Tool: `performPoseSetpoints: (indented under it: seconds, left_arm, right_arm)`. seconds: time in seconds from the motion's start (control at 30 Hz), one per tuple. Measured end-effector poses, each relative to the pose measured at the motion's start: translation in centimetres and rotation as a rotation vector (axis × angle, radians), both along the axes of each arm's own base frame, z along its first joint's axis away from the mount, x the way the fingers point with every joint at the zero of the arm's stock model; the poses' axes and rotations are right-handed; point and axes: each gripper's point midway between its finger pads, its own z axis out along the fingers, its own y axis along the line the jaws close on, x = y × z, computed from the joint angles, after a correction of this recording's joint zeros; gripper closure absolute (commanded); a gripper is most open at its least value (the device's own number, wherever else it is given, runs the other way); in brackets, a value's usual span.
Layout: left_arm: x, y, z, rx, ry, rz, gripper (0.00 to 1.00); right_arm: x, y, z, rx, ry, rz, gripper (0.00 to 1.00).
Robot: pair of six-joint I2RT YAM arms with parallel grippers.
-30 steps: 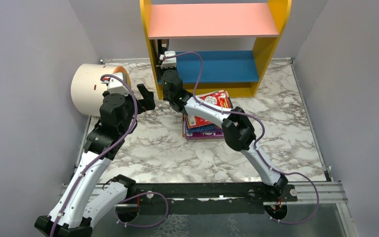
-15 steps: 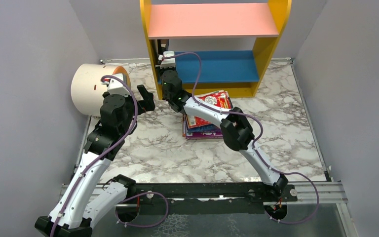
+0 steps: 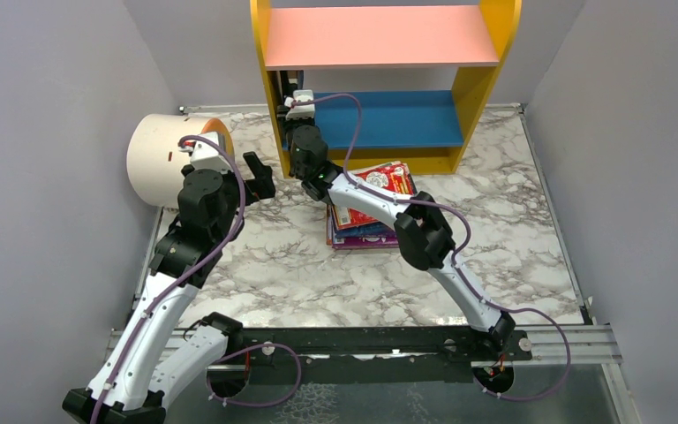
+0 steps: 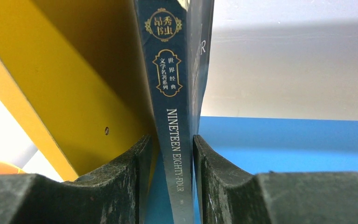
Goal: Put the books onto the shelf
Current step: Place the book on the shelf.
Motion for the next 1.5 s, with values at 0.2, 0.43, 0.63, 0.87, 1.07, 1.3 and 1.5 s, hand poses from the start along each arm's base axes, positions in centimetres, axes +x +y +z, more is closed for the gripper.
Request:
performPoseSetpoints:
  seconds: [0.2,0.43,0.63,0.87,1.07,1.3,1.5]
  left_arm:
    - [-0.1,0.2,0.1,0.002,-0.006,0.01,0.01]
    - [-0.1,0.3,0.2,0.002,-0.006,0.014,0.01]
    - [-0.1,0.3,0.2,0.002,-0.006,0.014,0.01]
    - [-0.1,0.3,0.2,0.002,-0.007,0.014,0.01]
    - [-0.1,0.3,0.0,0.003,-0.003,0.014,0.01]
    - [-0.1,0.3,-0.1,0.004,-0.001,0.015,0.01]
    - [0.0,0.3,-0.3,0.005,0.001,0.015,0.01]
  right_arm:
    - [-0.2,0.2,0.5,0.004,-0.018,0.006,0.63]
    - [-0.6,0.4,0.5,-0.001,-0.035,0.006,0.63]
    - [-0.6,0.2,-0.1,-0.02,-0.038,0.002,0.63]
    - [-1.0,0.0,-1.6,-0.055,-0.048,0.002,0.63]
    - [-1.7,0.4,-1.5,-0.089,-0.083,0.007,0.66]
    - [-2.0,0.4,-0.4,-0.108,-0.124,-0.002,0.74]
    - [-2.0,0.0,0.7,-0.139,-0.151,-0.022,0.81]
